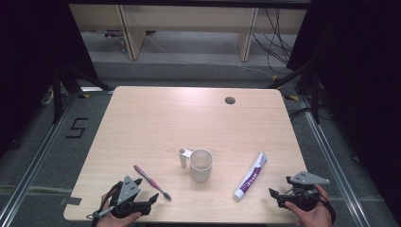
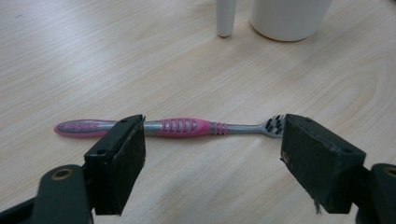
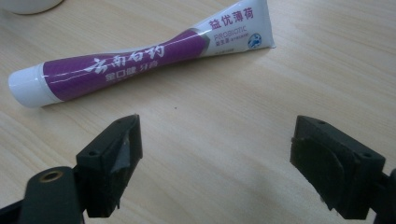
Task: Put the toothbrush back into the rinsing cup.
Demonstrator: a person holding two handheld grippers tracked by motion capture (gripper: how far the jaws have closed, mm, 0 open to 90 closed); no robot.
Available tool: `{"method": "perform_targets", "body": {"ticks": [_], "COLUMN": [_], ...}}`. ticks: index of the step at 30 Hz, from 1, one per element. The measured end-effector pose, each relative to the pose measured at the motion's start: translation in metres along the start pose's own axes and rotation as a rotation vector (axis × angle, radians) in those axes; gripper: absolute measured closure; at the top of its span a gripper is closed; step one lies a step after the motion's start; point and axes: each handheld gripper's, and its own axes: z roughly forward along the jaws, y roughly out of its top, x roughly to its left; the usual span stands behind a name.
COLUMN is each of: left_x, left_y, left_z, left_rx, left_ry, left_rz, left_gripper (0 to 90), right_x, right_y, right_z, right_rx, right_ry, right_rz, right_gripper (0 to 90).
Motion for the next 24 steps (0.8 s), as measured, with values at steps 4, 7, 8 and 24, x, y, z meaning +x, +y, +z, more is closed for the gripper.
{"method": "perform_targets", "body": {"ticks": [4, 7, 8, 24], "left_x": [-0.002, -0.007, -0.007, 0.02], "left_y": [0.001, 0.004, 0.007, 0.049], "left_z": [0.001, 0.004, 0.003, 0.003], "left_rx": [0.037, 0.023, 0.03, 0.219], "left_ry": [-0.008, -0.037, -0.042, -0.113], "left_rz": [0.039, 0.029, 0.05, 0.335], "left_gripper": [21.4, 19.4, 19.3, 21.6], "right_x": [0.0, 0.004, 0.001, -0.003], "right_y": [0.0, 0.0, 0.0, 0.0], "right_z": [0.001, 0.0, 0.001, 0.003], "right_rx": [-0.007, 0.014, 0.008, 0.007], "right_ry": [0.012, 0.022, 0.022, 0.043], "right_rz": [-0.003, 0.034, 0.01, 0.005], "right_gripper": [17.5, 18.3, 18.6, 20.4]}}
